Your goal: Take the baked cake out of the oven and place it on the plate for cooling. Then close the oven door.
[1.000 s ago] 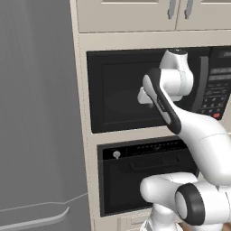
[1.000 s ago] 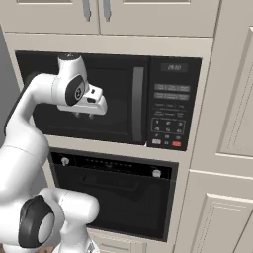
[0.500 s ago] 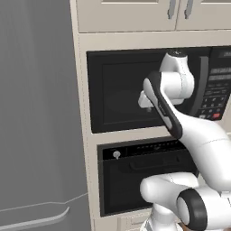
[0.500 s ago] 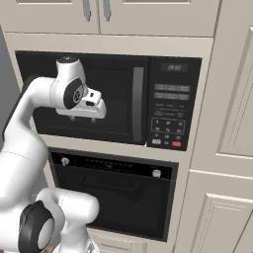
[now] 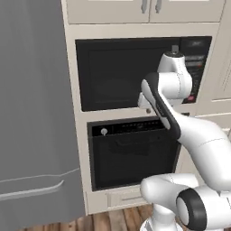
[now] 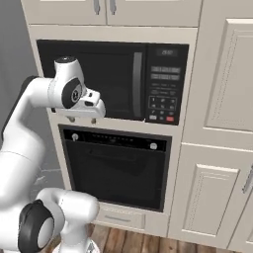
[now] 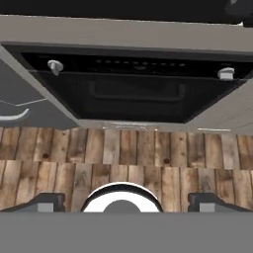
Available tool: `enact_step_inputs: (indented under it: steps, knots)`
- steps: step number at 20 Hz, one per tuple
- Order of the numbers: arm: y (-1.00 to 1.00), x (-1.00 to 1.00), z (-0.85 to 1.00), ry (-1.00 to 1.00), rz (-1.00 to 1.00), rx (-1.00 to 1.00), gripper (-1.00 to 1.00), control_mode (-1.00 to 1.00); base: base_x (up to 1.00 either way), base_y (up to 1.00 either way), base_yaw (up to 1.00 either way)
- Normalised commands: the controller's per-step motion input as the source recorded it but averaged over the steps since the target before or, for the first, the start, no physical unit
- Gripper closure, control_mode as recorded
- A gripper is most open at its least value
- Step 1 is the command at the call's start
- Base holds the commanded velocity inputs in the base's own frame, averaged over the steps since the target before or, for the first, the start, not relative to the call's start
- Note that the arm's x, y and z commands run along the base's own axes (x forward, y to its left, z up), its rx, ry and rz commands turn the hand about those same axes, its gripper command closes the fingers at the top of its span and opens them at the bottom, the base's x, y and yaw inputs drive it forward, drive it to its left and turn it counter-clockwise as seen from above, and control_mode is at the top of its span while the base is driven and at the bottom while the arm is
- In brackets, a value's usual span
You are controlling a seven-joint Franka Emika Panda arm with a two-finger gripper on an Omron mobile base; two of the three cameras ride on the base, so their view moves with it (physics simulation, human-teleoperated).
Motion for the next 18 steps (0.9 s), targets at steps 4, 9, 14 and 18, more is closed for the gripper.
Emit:
enact_step_inputs:
  steps: [4,9,14,18]
  knots:
    - [0.00,0.00,0.00,0.00,0.00,0.00,-1.00,1.00,-0.54,-0.63,0.15]
    - [0.00,0.00,0.00,0.00,0.00,0.00,-1.00,1.00,-0.36,-0.83,0.30]
    - [0.00,0.00,0.00,0.00,0.00,0.00,-1.00,1.00,-0.02,-0.74,0.36]
    - [0.00,0.00,0.00,0.00,0.00,0.00,-1.00,1.00,0.01,-0.67,0.37]
